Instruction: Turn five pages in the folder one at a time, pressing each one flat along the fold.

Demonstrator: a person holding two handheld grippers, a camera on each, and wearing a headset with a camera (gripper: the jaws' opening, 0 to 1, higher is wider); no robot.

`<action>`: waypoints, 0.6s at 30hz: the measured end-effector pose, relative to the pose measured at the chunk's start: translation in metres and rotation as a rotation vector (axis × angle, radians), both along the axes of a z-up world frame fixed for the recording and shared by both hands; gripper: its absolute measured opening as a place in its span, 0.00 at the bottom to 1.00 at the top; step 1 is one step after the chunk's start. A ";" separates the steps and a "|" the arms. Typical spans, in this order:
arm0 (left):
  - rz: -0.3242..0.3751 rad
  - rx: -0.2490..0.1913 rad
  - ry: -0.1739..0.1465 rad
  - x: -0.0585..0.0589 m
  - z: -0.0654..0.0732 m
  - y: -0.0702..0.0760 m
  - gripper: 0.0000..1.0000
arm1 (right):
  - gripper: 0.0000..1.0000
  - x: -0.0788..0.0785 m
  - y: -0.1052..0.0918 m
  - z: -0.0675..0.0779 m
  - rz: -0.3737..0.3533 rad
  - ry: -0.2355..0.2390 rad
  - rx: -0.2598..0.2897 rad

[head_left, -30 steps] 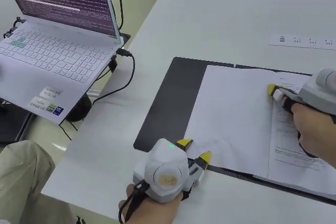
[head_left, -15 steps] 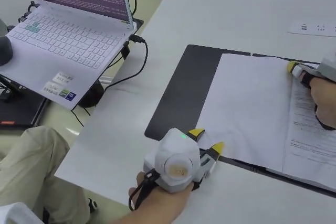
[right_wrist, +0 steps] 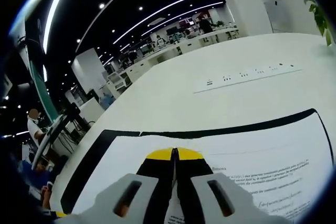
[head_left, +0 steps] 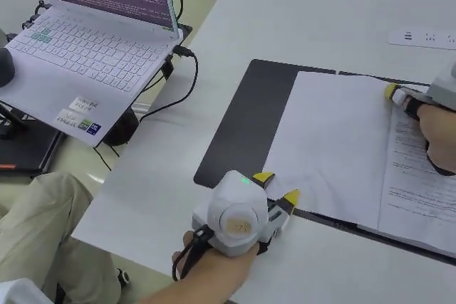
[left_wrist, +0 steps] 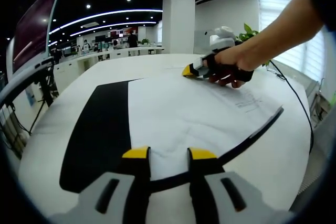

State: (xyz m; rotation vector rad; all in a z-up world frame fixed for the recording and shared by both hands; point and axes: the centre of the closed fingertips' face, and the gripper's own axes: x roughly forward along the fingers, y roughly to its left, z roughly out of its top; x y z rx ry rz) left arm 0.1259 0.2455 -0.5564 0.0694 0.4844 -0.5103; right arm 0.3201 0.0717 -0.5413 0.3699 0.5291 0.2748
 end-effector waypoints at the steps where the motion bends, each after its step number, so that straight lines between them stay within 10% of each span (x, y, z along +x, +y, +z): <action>1: 0.000 0.000 0.002 0.000 0.000 0.000 0.27 | 0.00 0.005 0.000 -0.001 0.005 -0.004 0.003; 18: -0.006 0.009 0.005 0.001 -0.001 0.001 0.27 | 0.00 -0.044 0.016 0.007 0.037 0.025 0.048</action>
